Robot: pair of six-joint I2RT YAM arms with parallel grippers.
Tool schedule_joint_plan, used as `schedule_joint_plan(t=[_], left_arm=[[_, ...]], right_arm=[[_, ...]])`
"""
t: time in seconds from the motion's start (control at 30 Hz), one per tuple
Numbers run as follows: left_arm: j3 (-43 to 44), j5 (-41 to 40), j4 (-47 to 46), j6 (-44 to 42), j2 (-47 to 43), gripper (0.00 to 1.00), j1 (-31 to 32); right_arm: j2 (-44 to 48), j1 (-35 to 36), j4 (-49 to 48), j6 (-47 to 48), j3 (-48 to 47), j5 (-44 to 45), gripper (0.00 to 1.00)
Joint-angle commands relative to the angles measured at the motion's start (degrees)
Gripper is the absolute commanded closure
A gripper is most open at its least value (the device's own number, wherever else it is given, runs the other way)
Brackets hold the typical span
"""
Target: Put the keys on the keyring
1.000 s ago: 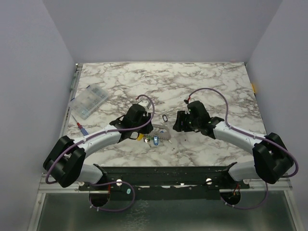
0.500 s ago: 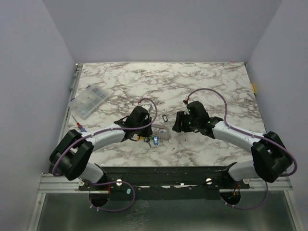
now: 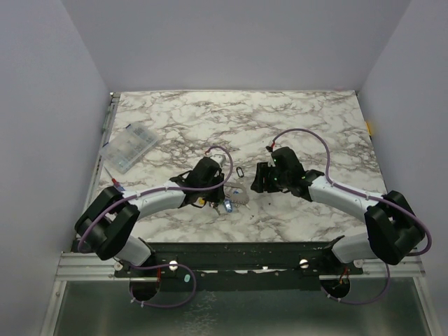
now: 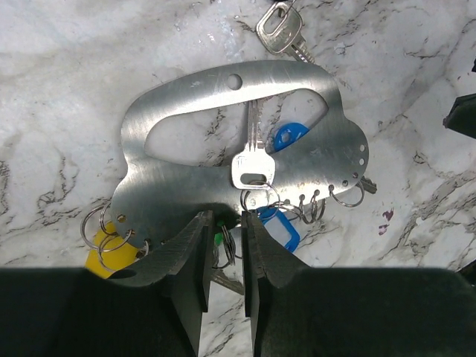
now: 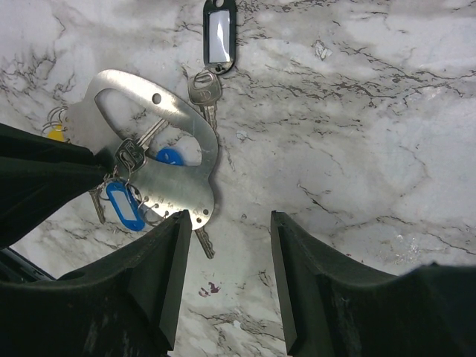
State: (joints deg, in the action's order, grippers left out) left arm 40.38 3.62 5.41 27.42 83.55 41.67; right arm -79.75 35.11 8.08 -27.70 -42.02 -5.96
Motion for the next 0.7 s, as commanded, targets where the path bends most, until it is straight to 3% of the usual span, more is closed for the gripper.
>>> schedule_joint_plan(t=[0.0,0.3,0.47,0.67], left_arm=[[1.38,-0.93,-0.17,0.22,1.86,0.73,1.36],[2.8,-2.97,0.87,-1.03,1.07,0.72,2.55],[4.38,-6.56,3.84,-4.97,-1.99,0.67,2.54],[5.27,-3.73,5.37,-9.69,-4.33,0.65,3.42]], right_arm=[[0.1,-0.45,-0.83,0.94,0.1,-1.14,0.45],[0.38,-0.45,-0.61,1.29,0.15,-1.06,0.45],[0.39,-0.46,-0.68,1.41,0.21,-1.16,0.45],[0.12,-0.4,-0.95,1.42,-0.1,-1.68,0.45]])
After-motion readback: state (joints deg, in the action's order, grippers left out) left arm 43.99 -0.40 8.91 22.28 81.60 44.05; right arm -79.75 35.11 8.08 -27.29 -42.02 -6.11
